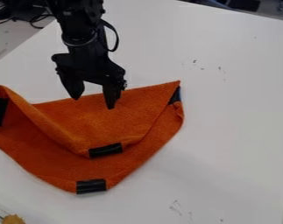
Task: Unfold the cloth from bottom right to top right
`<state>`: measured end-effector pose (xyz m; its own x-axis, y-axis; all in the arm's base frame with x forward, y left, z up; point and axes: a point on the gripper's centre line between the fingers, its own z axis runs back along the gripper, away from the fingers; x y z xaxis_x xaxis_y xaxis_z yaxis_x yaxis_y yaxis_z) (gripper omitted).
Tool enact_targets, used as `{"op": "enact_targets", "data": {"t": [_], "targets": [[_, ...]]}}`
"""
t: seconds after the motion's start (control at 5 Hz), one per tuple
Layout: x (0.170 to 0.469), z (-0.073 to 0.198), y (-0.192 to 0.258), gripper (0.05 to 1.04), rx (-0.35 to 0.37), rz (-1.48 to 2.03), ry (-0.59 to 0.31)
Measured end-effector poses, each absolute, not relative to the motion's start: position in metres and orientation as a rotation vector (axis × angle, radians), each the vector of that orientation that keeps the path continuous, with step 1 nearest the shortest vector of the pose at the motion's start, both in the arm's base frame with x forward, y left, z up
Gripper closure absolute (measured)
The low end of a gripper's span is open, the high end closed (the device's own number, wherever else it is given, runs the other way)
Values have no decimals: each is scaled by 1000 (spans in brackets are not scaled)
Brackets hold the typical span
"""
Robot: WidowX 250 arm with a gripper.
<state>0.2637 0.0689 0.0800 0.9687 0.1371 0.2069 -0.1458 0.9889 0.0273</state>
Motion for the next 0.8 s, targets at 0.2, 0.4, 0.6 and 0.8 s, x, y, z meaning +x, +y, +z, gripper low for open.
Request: {"op": "enact_targets", "data": {"t": [0.2,0.4,0.6,0.8], "targets": [[260,73,68,82,36,154,-179],[250,65,59,82,34,186,-169],[238,63,55,82,53,250,-185],[235,58,55,82,52,302,-197]]}}
